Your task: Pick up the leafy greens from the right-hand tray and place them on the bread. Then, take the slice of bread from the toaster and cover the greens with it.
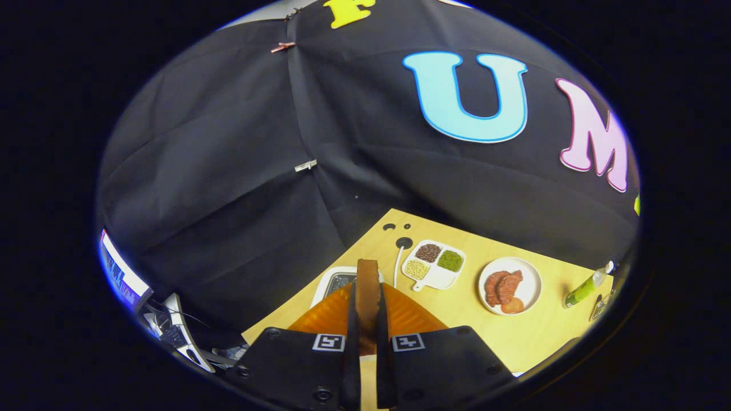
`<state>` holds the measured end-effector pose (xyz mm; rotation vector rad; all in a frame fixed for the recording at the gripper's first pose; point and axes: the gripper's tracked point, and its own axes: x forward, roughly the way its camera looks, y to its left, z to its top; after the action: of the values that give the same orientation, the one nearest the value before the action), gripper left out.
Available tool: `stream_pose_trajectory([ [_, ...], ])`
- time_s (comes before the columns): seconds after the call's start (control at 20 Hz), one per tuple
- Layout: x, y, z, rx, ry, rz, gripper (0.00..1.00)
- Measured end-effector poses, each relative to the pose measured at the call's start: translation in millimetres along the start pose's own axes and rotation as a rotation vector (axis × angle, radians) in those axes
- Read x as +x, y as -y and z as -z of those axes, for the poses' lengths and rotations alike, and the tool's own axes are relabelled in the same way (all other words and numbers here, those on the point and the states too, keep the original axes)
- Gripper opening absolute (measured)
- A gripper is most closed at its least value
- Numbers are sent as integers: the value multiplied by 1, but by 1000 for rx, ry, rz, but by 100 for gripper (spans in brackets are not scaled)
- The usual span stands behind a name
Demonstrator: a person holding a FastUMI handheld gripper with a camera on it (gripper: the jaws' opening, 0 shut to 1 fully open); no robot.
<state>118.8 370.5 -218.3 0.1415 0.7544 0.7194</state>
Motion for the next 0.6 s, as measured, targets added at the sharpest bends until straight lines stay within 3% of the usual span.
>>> stream_pose_trajectory([
  [0.2,-39,49,20,18,15,89,15],
  [0.6,-74,140,118,172,-31,295,15],
])
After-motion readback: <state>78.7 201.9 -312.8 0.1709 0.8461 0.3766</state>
